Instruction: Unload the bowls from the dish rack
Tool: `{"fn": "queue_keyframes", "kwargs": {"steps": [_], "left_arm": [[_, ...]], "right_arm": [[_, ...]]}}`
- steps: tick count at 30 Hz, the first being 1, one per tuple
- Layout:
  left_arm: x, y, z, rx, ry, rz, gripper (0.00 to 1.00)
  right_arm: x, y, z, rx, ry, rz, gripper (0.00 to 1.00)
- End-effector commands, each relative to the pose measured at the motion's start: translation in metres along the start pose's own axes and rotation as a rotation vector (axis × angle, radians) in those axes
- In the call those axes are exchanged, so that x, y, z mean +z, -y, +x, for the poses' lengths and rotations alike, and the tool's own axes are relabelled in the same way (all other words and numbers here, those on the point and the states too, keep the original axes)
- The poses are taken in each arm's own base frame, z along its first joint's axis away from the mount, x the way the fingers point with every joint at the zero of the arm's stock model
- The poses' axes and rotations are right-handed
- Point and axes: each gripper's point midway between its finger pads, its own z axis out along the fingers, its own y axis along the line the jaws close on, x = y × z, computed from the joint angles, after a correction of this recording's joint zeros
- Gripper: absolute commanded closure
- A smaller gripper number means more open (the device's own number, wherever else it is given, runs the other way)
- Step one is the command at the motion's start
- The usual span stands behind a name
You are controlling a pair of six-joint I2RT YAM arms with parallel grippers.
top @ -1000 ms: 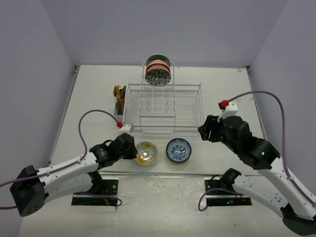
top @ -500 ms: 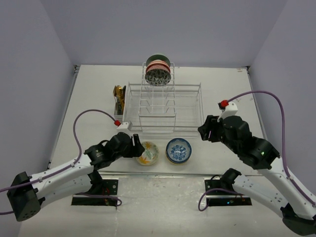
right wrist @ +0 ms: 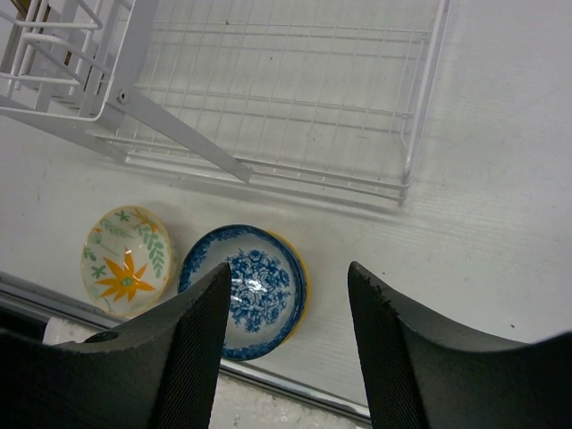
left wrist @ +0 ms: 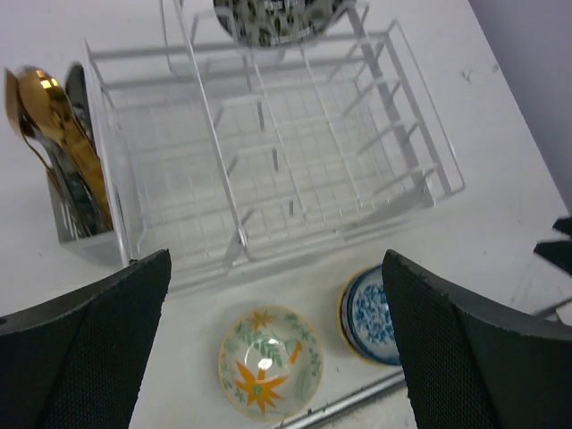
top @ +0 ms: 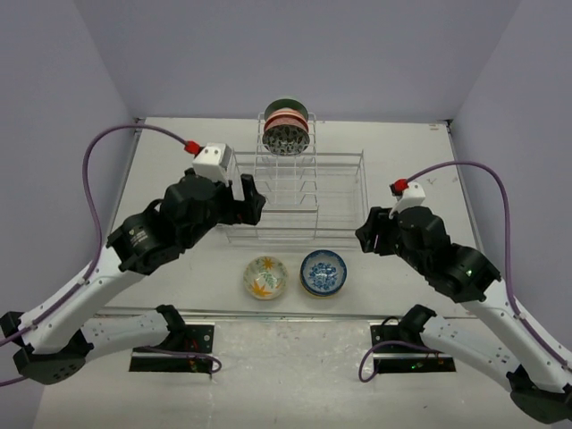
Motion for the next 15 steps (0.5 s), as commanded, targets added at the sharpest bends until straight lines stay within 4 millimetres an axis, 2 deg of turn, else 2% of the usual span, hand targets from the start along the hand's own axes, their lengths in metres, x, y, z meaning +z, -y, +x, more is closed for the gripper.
{"fn": "queue_keyframes", "kwargs": {"steps": [1,2,3,4,5,6,8,9,10,11,14,15], "left_arm": [[0.000,-0.005,-0.049,0.167,0.054,-0.121,0.00],[0.002,-0.004,-0.062,0.214,0.076,-0.145,0.00],[0.020,0.000,-0.066,0.267,0.061,-0.174,0.00],[0.022,0.005,-0.091,0.285,0.121,-0.194,0.00],[0.027,-0.003,-0.103,0.393,0.136,-0.267,0.00],[0.045,0.001,-0.102,0.462,0.111,-0.292,0.00],[0.053,0.013,-0.124,0.594,0.155,-0.273,0.00],[0.059,0.019,-0.128,0.633,0.171,-0.248,0.00],[0.061,0.030,-0.143,0.647,0.244,-0.220,0.00],[0.068,0.032,-0.140,0.734,0.245,-0.205,0.00],[0.079,0.040,-0.154,0.789,0.268,-0.168,0.00],[0.094,0.041,-0.149,0.814,0.235,-0.169,0.00]], "right_arm": [[-0.006,-0.008,-0.020,0.000,0.057,-0.028,0.43],[-0.006,-0.008,-0.019,-0.002,0.057,-0.032,0.43],[-0.007,-0.008,-0.021,0.000,0.063,-0.032,0.43],[-0.008,-0.008,-0.022,0.001,0.063,-0.032,0.43],[-0.008,-0.009,-0.021,-0.001,0.061,-0.034,0.43],[-0.009,-0.009,-0.022,0.000,0.062,-0.038,0.43],[-0.010,-0.008,-0.022,-0.003,0.060,-0.035,0.43],[-0.011,-0.007,-0.022,-0.008,0.062,-0.034,0.43],[-0.012,-0.005,-0.022,-0.007,0.067,-0.025,0.43],[-0.012,-0.004,-0.021,-0.009,0.068,-0.023,0.42],[-0.014,-0.003,-0.021,-0.007,0.074,-0.027,0.42],[-0.014,-0.003,-0.022,-0.006,0.075,-0.027,0.42]]}}
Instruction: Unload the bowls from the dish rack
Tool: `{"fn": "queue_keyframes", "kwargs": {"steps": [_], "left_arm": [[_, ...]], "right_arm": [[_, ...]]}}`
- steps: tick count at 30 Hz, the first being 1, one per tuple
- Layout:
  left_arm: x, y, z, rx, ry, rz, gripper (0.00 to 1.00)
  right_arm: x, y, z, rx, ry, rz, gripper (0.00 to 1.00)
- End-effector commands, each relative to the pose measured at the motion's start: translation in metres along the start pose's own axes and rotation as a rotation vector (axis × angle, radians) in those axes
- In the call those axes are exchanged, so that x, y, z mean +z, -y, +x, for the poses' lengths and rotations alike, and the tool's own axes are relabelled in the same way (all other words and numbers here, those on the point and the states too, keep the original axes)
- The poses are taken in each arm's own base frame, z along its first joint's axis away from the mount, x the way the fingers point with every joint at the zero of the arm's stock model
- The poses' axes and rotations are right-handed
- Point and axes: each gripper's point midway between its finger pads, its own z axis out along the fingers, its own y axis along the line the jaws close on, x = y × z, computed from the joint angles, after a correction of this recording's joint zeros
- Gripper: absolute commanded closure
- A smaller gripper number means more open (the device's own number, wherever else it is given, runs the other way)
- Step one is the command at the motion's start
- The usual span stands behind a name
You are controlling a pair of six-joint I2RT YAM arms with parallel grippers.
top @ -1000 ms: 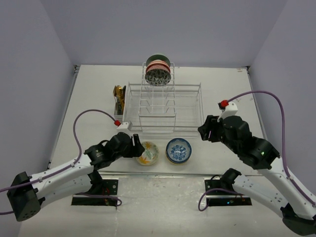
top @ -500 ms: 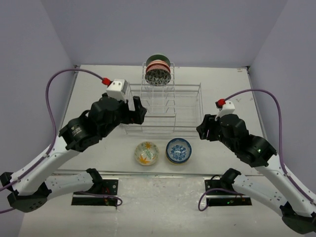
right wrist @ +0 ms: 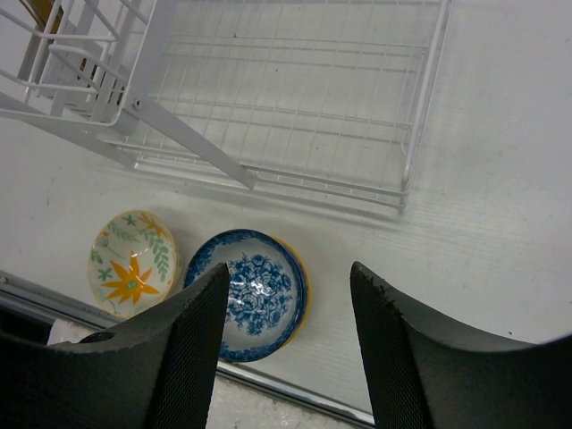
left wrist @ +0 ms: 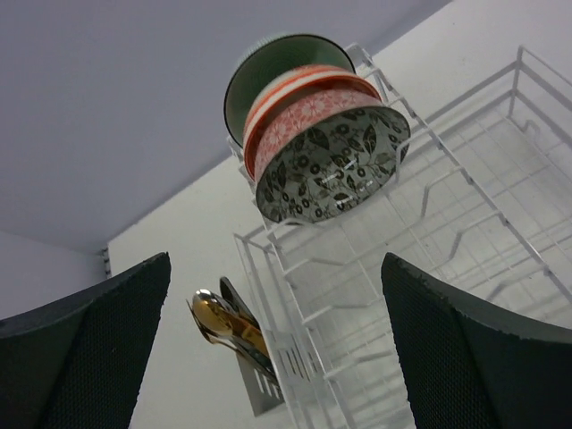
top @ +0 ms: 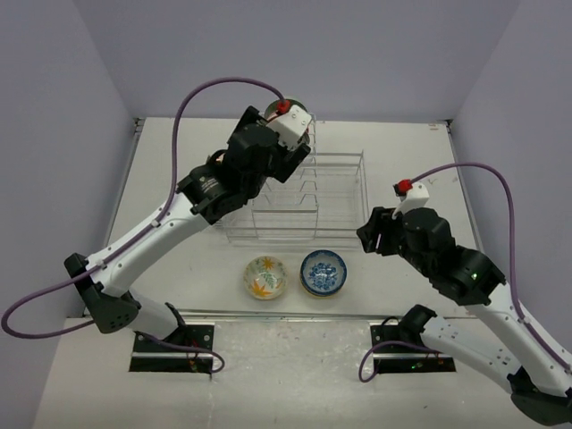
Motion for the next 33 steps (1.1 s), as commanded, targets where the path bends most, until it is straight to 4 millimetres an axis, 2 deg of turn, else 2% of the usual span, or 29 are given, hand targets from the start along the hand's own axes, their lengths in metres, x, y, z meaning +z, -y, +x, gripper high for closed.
{"fn": "queue_keyframes", "kwargs": {"steps": [1,4,6,8,14,15,17,19,21,25,29,32,33], "left_arm": [[0.016,-0.019,-0.039,0.136,0.105,-0.021,0.00],[0.041,-0.012,-0.028,0.205,0.056,0.021,0.00],[0.055,-0.015,-0.022,0.196,0.029,0.034,0.00],[0.063,-0.009,-0.018,0.199,0.026,0.071,0.00],[0.084,-0.008,-0.022,0.227,0.085,0.024,0.00],[0.087,-0.010,-0.028,0.220,0.112,0.005,0.00],[0.098,-0.008,-0.023,0.244,0.101,-0.018,0.00],[0.103,-0.006,-0.024,0.252,0.105,-0.024,0.03],[0.111,-0.002,-0.016,0.266,0.077,-0.023,0.05],[0.122,0.005,-0.006,0.286,0.049,-0.016,0.17],[0.128,0.005,-0.005,0.300,0.045,-0.035,0.21],[0.129,0.005,-0.004,0.314,0.043,-0.034,0.33],[0.130,0.005,-0.003,0.317,0.039,-0.039,0.40]], "right_arm": [[-0.009,-0.002,-0.016,-0.008,0.052,-0.014,0.42],[-0.010,-0.002,-0.015,-0.013,0.051,-0.021,0.41],[-0.009,-0.002,-0.013,-0.016,0.047,-0.022,0.41],[-0.010,-0.001,-0.012,-0.017,0.048,-0.021,0.41],[-0.008,-0.006,-0.010,-0.027,0.041,-0.051,0.40],[-0.007,-0.008,-0.008,-0.025,0.035,-0.059,0.40],[-0.006,-0.008,-0.007,-0.029,0.030,-0.061,0.40],[-0.006,-0.008,-0.006,-0.032,0.028,-0.060,0.40],[-0.007,-0.006,-0.007,-0.037,0.037,-0.057,0.39],[-0.010,-0.004,-0.008,-0.037,0.053,-0.055,0.38],[-0.009,-0.003,-0.008,-0.040,0.052,-0.053,0.38],[-0.009,-0.003,-0.008,-0.046,0.053,-0.051,0.37],[-0.010,-0.002,-0.008,-0.048,0.054,-0.050,0.37]]}}
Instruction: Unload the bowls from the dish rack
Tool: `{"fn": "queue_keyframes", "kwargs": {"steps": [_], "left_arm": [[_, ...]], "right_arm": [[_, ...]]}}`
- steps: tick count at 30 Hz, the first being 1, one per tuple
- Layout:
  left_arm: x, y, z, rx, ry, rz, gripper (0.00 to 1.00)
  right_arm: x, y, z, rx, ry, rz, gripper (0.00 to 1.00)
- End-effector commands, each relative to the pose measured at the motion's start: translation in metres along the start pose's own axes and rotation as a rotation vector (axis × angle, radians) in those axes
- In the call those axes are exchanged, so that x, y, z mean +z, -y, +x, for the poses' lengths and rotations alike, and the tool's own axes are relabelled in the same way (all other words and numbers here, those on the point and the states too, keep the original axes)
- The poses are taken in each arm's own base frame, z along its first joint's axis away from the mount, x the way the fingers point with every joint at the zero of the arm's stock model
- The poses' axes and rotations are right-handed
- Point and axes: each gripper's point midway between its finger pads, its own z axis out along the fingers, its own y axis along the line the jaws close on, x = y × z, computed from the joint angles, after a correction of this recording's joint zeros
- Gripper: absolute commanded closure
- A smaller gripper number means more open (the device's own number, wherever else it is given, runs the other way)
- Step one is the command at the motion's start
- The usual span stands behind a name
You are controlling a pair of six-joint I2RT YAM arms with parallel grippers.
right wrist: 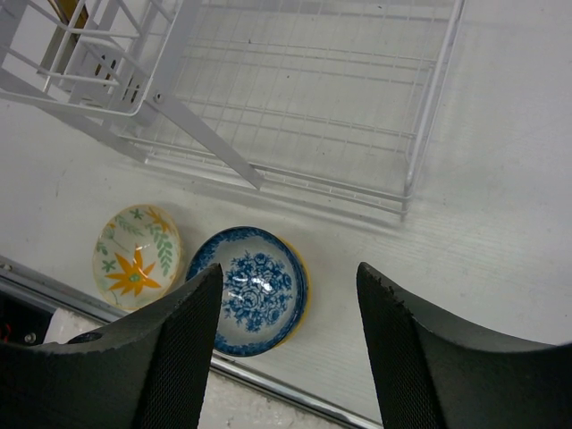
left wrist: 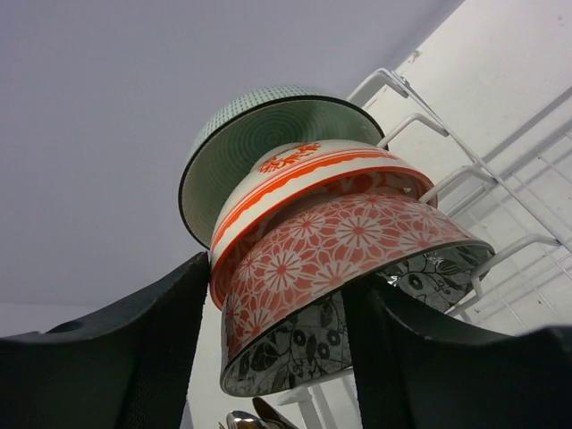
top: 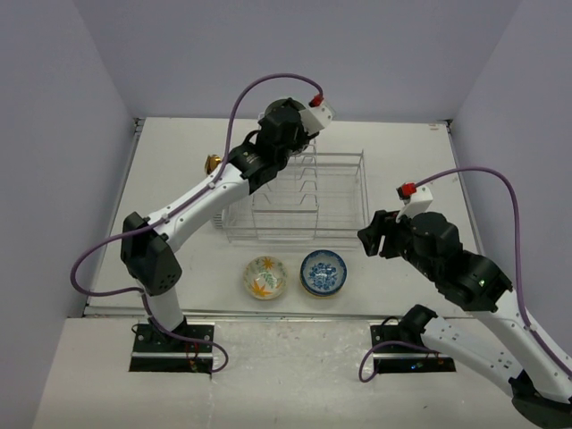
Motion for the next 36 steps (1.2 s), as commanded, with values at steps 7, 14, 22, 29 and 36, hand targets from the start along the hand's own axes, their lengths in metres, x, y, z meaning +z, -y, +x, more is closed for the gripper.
{"fn": "queue_keyframes", "kwargs": {"steps": [7,14,22,29,36], "left_arm": [[-0.003,-0.009,-0.013,0.009,0.037,-0.035,0.58],[-0.002,-0.016,-0.006,0.039,0.018,-0.093,0.79],[-0.019,-0.033,-0.021,0.041,0.052,-0.193,1.00],[-0.042,-0.056,-0.039,-0.009,0.107,-0.307,1.00],[-0.058,-0.073,-0.049,-0.064,0.147,-0.347,1.00]], "right_arm": [[0.001,0.001,-0.007,-0.018,0.033,0.004,0.36],[0.002,0.001,-0.007,-0.027,0.029,0.006,0.35],[0.003,-0.002,-0.008,-0.024,0.026,-0.003,0.35],[0.003,-0.003,-0.011,-0.021,0.040,-0.008,0.35],[0.007,-0.004,-0.010,-0.025,0.029,-0.005,0.35]]}}
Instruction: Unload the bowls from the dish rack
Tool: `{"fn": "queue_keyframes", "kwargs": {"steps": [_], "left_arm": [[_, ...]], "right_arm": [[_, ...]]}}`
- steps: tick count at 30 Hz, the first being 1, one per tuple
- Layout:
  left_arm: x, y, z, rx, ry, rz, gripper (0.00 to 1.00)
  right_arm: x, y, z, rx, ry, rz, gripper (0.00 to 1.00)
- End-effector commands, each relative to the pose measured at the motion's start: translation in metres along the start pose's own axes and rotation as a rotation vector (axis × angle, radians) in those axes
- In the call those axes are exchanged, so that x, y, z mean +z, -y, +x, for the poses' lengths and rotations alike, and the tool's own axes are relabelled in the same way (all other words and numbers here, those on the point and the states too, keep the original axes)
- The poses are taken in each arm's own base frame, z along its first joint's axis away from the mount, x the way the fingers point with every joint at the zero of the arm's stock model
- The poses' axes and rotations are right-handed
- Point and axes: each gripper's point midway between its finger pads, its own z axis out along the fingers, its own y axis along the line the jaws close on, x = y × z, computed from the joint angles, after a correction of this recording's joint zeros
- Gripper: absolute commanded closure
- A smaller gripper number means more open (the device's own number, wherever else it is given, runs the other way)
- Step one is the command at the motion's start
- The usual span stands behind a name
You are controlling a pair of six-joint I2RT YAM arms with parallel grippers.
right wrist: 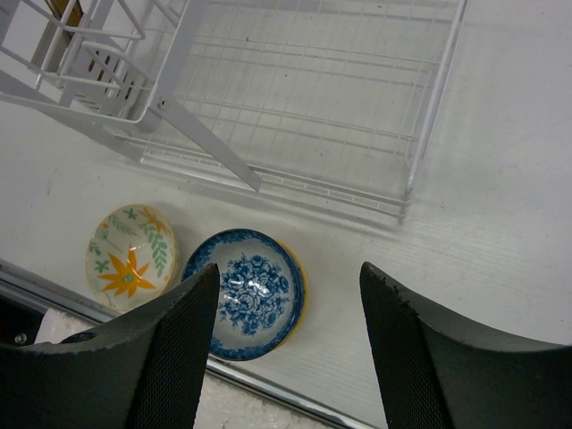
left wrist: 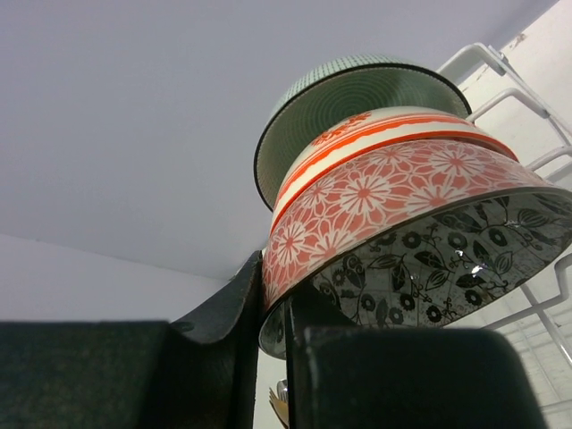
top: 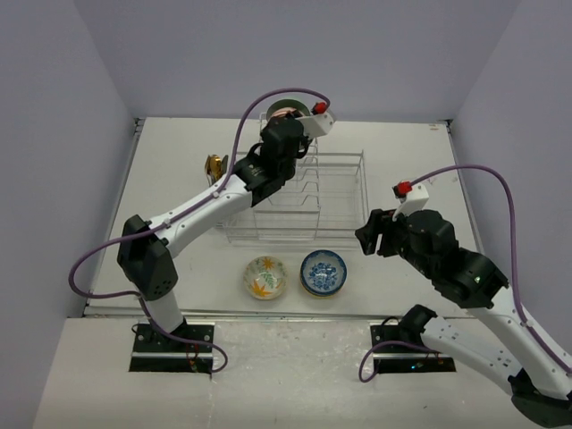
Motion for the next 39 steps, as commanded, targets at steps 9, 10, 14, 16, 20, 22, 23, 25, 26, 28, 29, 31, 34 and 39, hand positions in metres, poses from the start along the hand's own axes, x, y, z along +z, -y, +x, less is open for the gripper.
{"fn": "queue_keyframes", "kwargs": {"steps": [9,10,14,16,20,22,23,25,26,28,29,31,34,39], "left_arm": [[-0.043,-0.083,-0.053,-0.258,0.192,-0.167,1.00],[-0.043,-0.083,-0.054,-0.269,0.197,-0.164,1.00],[-0.049,-0.089,-0.057,-0.299,0.214,-0.158,1.00],[-0.051,-0.090,-0.059,-0.315,0.227,-0.146,1.00],[-0.052,-0.090,-0.058,-0.324,0.218,-0.144,1.00],[-0.055,-0.094,-0.059,-0.364,0.220,-0.143,1.00],[-0.058,-0.097,-0.060,-0.385,0.225,-0.141,1.00],[-0.068,-0.106,-0.063,-0.471,0.237,-0.131,1.00],[-0.073,-0.110,-0.064,-0.503,0.245,-0.122,1.00],[-0.087,-0.119,-0.061,-0.609,0.242,-0.103,1.00],[-0.091,-0.118,-0.056,-0.620,0.221,-0.084,1.00],[-0.106,-0.127,-0.058,-0.732,0.231,-0.053,1.00],[-0.128,-0.126,-0.053,-0.830,0.225,0.032,1.00],[-0.157,-0.096,-0.023,-0.936,0.133,0.183,1.00]], "right_arm": [[0.003,-0.005,-0.013,-0.005,0.037,-0.010,0.35],[0.004,-0.004,-0.013,-0.004,0.037,-0.007,0.35],[0.004,-0.005,-0.013,-0.005,0.036,-0.008,0.35],[0.004,-0.005,-0.013,-0.006,0.035,-0.006,0.35],[0.004,-0.005,-0.014,-0.008,0.036,-0.005,0.35],[0.004,-0.006,-0.015,-0.008,0.037,-0.007,0.35],[0.003,-0.006,-0.017,-0.007,0.040,-0.007,0.35],[0.003,-0.006,-0.018,-0.008,0.042,-0.007,0.35],[0.003,-0.006,-0.018,-0.009,0.040,-0.007,0.35],[0.005,-0.007,-0.017,-0.010,0.037,-0.003,0.35],[0.007,-0.006,-0.017,-0.011,0.033,-0.002,0.35],[0.009,-0.008,-0.017,-0.007,0.028,-0.003,0.35],[0.011,-0.012,-0.017,-0.009,0.020,-0.012,0.35],[0.009,-0.012,-0.024,-0.005,0.041,-0.013,0.35]]}}
